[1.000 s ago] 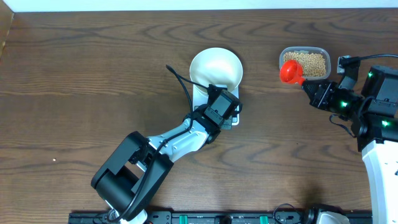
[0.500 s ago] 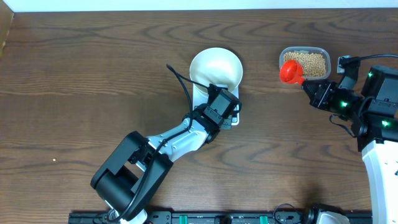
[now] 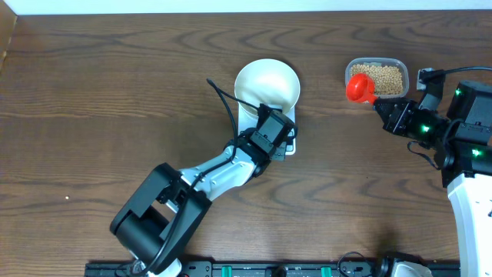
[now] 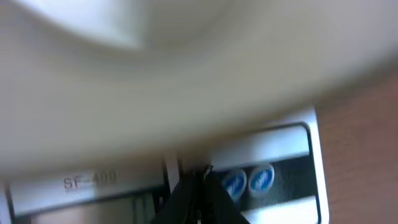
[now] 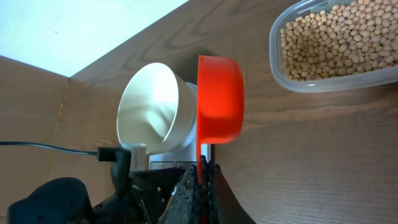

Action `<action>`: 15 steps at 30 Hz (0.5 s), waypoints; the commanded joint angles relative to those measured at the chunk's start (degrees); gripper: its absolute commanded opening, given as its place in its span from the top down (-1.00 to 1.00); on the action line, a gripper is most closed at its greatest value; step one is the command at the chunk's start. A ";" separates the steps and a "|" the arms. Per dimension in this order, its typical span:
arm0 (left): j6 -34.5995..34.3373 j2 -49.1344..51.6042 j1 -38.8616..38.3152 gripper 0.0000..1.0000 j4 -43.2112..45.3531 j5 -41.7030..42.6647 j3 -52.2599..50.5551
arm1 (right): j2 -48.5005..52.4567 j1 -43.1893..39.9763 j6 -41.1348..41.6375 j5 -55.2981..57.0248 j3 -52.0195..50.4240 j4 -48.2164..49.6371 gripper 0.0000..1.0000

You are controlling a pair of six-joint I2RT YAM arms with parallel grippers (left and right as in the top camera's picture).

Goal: Scoop item into bowl and weigh 50g on scale
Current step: 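Withdraw the left gripper from the scale toward the left side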

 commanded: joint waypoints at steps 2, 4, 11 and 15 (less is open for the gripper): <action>1.36 -3.63 1.16 0.86 -5.97 1.51 -4.28 | -0.68 -0.20 -0.92 -0.35 1.05 0.55 0.98; 1.36 -8.68 1.14 0.86 -7.61 1.53 -4.28 | -0.68 -0.20 -0.92 -0.35 1.05 0.83 0.98; 1.36 -29.16 1.29 0.86 -15.67 1.40 -4.26 | -0.68 -0.20 -0.81 -0.35 1.05 1.62 0.98; 1.33 -39.67 3.63 0.85 -20.76 -1.03 -4.26 | -0.68 -0.15 0.24 -0.44 1.05 3.30 0.98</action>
